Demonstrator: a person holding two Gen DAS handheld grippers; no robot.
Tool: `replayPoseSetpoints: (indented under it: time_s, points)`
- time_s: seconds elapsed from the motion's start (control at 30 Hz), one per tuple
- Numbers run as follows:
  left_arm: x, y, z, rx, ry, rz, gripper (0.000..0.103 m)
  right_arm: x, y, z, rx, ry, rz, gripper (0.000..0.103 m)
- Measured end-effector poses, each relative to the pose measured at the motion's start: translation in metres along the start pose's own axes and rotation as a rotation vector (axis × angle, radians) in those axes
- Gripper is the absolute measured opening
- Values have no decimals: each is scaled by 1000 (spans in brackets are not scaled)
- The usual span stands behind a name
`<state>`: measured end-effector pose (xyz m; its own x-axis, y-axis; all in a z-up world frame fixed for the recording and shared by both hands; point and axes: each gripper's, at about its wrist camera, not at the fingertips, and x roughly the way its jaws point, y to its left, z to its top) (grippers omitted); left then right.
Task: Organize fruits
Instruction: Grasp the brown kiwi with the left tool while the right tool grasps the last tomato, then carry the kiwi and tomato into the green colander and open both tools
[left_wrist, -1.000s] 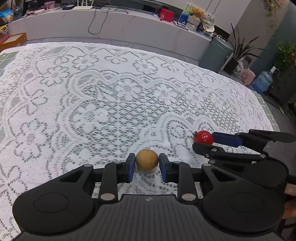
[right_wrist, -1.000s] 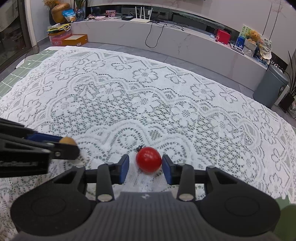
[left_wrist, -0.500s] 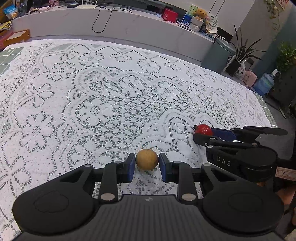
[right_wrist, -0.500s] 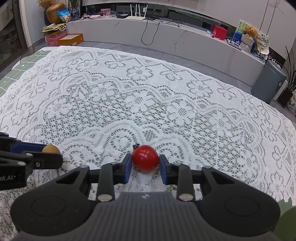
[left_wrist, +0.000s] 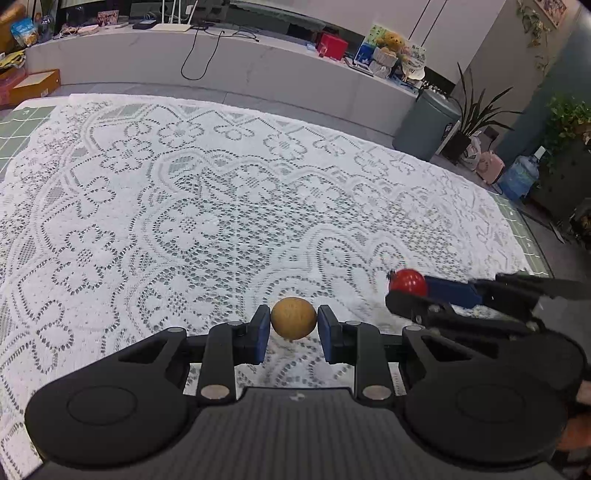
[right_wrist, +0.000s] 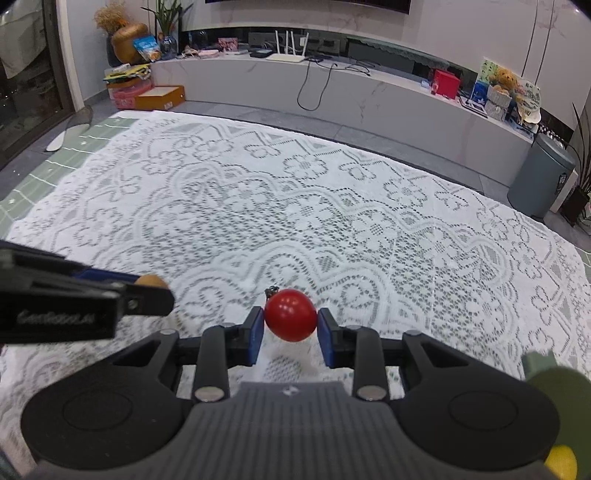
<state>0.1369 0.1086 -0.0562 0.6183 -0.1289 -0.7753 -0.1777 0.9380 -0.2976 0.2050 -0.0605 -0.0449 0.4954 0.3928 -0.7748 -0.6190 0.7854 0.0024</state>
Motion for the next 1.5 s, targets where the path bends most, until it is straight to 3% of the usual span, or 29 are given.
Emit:
replayPoseSetpoints:
  time_s: [0.37,0.77,1.13,1.5]
  points:
    - [-29,-25,-7,26,-60,-42,31,-61,-8,-28,12,-68,0,28]
    - [-49,-86,-9,155,-97,-112,31,-110,-39,-58,75,-137,-54,28]
    - [-39,-148,-12,303,-75,-179,31,-139,-89,-85,160,-162,-131,28]
    - [-12,-197,-16,442,-18,-221,31,-133,-126,-97,138,-148,-159,28]
